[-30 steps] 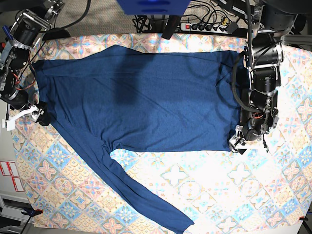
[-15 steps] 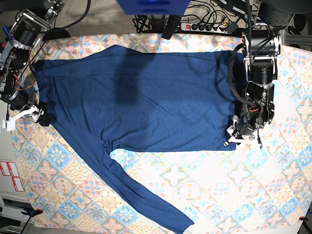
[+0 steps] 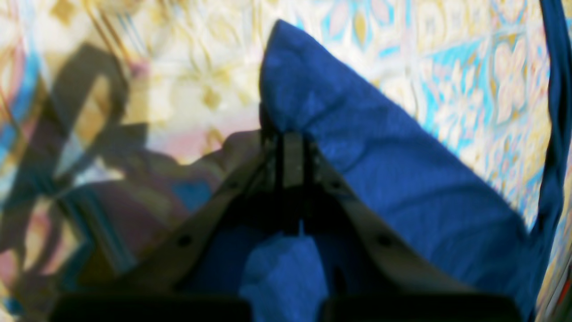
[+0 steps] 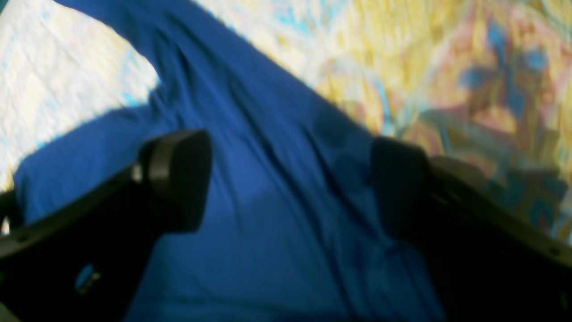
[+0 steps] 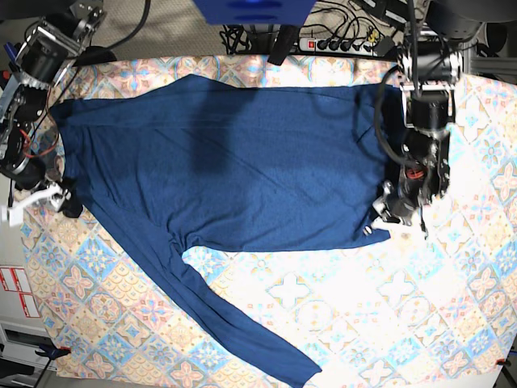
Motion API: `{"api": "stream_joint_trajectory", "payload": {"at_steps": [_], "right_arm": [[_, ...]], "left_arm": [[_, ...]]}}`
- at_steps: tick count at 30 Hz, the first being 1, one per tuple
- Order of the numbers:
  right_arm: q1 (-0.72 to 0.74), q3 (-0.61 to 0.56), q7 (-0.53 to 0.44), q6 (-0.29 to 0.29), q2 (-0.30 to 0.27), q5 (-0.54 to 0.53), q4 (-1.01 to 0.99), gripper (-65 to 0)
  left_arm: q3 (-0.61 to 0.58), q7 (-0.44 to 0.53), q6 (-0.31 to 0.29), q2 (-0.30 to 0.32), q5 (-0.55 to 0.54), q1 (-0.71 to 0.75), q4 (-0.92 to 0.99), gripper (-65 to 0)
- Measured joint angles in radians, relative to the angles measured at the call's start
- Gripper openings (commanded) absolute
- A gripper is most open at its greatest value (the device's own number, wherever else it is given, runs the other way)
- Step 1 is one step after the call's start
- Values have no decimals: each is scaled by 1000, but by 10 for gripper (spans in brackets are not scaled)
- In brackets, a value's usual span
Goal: Fold the T-shirt properly
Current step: 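Move both grippers down to the shirt's side edges midway along the body, then close both grippers on the shirt's side edges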
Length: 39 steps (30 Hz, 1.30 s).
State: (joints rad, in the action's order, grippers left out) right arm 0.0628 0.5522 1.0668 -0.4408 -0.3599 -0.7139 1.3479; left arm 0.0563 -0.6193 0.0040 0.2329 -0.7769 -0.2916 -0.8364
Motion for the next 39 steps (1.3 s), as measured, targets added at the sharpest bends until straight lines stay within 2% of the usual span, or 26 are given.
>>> {"api": "stream_joint_trajectory", "payload": {"at_steps": [5, 9, 15, 22, 24, 27, 31, 39], "right_arm": [[79, -140, -5, 3, -50, 182, -39, -111], [169, -212, -19, -10, -43, 265, -159, -111], [232, -381, -118, -5, -59, 429, -270, -111], [317, -547, -314, -11, -49, 520, -468, -110], [340, -611, -337, -12, -59, 550, -531, -110], [371, -701, -410, -93, -85, 549, -599, -111], [405, -720, -496, -98, -87, 549, -678, -111], [424, -723, -595, -98, -88, 550, -802, -112]], "left_arm": [[-8, -32, 7, -7, 3, 104, -209, -650], [-2, -81, 6, -5, 5, 113, -276, -650], [0, -88, 6, 19, 3, 184, -368, -650], [0, -87, 7, 25, 2, 212, -420, -650], [0, -87, 7, 25, 3, 222, -420, -650], [36, -89, 1, 18, 0, 242, -420, -650], [78, -112, 7, 22, 3, 241, -419, -650], [97, -125, 7, 20, 3, 240, -420, -650]]}}
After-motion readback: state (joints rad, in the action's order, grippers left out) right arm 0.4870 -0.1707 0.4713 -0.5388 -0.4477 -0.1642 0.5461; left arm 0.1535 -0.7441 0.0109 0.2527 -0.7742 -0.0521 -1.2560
